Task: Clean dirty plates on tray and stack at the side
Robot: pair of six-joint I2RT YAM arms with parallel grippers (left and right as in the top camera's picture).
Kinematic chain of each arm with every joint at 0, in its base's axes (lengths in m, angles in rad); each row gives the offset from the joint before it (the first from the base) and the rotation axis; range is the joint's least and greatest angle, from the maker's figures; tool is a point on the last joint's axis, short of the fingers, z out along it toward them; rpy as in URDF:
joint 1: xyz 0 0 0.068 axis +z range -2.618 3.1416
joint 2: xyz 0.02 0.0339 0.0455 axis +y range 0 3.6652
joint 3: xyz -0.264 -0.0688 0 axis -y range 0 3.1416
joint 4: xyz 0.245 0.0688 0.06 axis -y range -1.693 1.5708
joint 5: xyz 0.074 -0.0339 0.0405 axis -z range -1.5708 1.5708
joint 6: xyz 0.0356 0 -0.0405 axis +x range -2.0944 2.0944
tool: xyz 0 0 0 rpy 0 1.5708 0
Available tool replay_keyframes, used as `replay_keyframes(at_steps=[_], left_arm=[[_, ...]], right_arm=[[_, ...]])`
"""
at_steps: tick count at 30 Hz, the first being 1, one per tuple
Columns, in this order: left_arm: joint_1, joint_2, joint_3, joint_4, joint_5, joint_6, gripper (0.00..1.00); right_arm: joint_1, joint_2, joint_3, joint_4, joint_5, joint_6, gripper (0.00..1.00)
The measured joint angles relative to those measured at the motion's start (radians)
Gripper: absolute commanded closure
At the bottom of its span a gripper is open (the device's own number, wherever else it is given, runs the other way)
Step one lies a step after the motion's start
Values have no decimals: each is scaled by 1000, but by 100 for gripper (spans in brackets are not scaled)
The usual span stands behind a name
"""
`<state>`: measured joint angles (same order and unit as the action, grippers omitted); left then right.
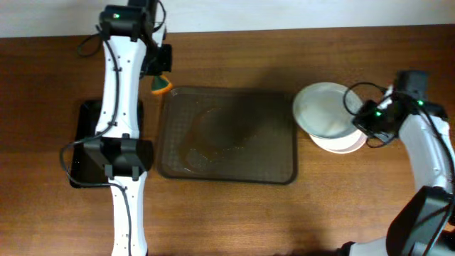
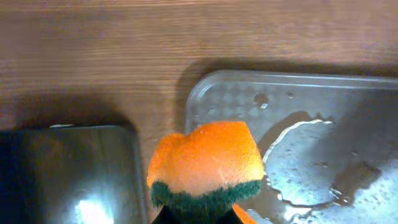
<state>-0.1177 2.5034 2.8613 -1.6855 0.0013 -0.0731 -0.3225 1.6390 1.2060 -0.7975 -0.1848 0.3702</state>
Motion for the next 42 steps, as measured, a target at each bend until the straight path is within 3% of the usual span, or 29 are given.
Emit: replay_keyframes(at_steps=[5,6,7,9,13,16,21,24,25,26,28,29,34,37,42], left_arm=[[117,0,0,-1,0,0,100],[140,0,0,-1,0,0,100],[151,0,0,-1,6,1,100],[171,0,0,-2,24,3,100],[194,-2,-8,-2,41,24,100],[220,-49,-118,0,45,27,100],[251,-275,-534,-2,-5,27,100],[293,-288,-776,197,-31,27,100],[314,-280,-829,239,-36,27,95],[334,-280,-894,314,-37,27,78],[379,-278,-1009,451,-35,24,30],[391,-278,-1055,494,-32,24,0],[380,-276,-1065,456,-7,27,0],[378,-308,-905,335,17,27,0],[332,-608,-764,308,109,27,0]], right_arm=[[-37,0,-67,40,121,0,96],[-37,2,-79,47,142,0,57],[-37,9,-84,47,156,-1,28],[-37,42,-86,48,164,0,19],[-37,66,-71,-2,80,-4,17],[-32,61,63,-98,-19,-36,16],[79,38,178,-128,-54,-89,14],[149,37,178,-130,-52,-113,14],[162,37,178,-130,-52,-114,14],[173,37,178,-131,-51,-117,14],[187,37,178,-130,-49,-117,14],[193,37,178,-130,-49,-119,14],[196,37,178,-137,-49,-120,14],[196,38,210,-214,-50,-130,14],[196,3,450,-415,-49,-192,15]])
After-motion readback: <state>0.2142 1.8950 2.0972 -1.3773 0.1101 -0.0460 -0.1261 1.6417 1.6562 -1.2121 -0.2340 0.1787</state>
